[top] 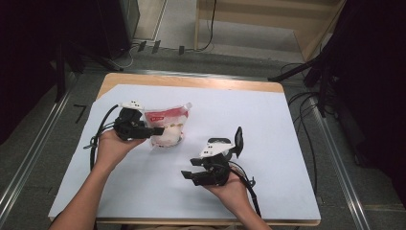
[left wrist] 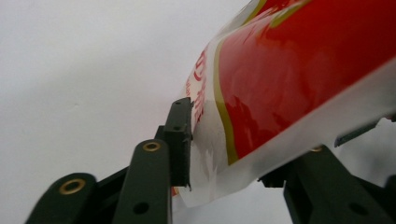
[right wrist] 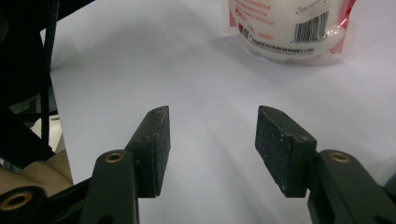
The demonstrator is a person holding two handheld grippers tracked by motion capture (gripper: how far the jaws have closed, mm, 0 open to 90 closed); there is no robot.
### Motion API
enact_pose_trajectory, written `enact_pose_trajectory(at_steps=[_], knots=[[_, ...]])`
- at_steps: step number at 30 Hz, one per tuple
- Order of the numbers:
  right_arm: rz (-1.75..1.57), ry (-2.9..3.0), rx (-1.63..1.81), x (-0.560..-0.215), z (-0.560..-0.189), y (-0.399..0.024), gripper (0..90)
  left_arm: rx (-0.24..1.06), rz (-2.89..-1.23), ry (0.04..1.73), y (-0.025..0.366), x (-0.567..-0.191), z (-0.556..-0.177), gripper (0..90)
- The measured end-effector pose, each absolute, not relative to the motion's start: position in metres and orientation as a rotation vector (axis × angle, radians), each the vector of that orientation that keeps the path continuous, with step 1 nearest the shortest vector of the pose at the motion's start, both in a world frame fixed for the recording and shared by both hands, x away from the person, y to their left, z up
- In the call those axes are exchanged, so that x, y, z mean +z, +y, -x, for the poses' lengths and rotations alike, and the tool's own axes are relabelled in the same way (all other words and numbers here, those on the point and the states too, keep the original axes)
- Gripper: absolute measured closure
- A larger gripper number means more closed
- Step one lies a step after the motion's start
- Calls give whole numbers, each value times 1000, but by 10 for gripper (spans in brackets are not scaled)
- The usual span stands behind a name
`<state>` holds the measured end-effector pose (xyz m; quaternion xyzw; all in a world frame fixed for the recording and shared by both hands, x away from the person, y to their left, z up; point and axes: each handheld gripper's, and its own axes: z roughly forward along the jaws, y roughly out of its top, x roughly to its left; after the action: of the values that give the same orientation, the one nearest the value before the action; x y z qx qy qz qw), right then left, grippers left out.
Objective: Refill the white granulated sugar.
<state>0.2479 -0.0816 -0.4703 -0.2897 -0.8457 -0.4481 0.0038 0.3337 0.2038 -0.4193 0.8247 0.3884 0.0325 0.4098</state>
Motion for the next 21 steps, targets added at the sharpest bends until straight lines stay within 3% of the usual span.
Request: enact_pose_trajectory(at_steps=[6,12,21], knots=[[919,-2657,-1426,-472,-249,-81,459,120,-2085,922,202,-424,-333,792],[937,-2625,-1455,-472,-251,-81,465,71,-2081,967,197,-419,-336,883],[934,-2618,-1502,-467,-250,-82,466,17,-2072,972,186,-403,-341,900]])
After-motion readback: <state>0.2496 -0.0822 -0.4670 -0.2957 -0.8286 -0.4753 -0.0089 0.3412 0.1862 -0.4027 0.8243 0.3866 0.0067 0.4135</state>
